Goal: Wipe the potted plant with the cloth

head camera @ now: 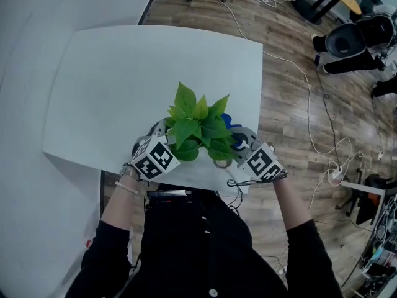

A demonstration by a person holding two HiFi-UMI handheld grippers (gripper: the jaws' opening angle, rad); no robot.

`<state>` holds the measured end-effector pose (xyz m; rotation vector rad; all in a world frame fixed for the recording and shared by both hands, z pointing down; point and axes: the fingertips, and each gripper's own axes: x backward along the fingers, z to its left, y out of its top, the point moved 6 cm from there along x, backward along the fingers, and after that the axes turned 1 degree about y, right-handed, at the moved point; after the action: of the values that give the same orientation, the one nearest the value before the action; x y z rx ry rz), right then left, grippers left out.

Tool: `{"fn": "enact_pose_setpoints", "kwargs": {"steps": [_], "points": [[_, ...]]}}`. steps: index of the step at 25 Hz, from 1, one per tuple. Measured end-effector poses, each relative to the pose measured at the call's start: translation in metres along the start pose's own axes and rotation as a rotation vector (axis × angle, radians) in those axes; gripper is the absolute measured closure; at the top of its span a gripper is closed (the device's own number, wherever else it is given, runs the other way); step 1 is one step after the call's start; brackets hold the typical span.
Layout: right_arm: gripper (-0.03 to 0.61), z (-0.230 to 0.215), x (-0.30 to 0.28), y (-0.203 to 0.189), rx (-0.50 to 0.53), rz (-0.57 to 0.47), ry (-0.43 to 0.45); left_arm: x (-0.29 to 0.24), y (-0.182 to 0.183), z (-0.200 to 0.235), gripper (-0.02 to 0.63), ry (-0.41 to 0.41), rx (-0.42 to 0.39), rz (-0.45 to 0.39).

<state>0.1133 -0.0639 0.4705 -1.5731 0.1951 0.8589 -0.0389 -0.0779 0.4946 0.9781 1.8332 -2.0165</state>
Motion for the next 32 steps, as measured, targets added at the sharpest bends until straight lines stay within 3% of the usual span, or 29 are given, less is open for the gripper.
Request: {"fn": "enact_pose_setpoints", "kwargs": {"steps": [6,13,24,32], "points": [[0.503,0.030,-0.004,-0.002,-0.116,-0.031,-0.084,-0.001,0.001,0.000,0.250,0.011,0.008,0.003],[0.503,0.058,-0.020,-0.004,-0.105,-0.015,-0.166,-0.004,0.001,0.000,0.250,0.032,0.026,-0.003],[0.503,0.069,-0.027,0.002,-0.124,-0.026,-0.155,-0.005,0.003,-0.005,0.250,0.070,0.051,0.000],[0.503,0.068,-0.021,0.009,-0.187,-0.039,-0.204,-0.006,0.004,-0.015,0.250,0.184,0.141,0.024]]}}
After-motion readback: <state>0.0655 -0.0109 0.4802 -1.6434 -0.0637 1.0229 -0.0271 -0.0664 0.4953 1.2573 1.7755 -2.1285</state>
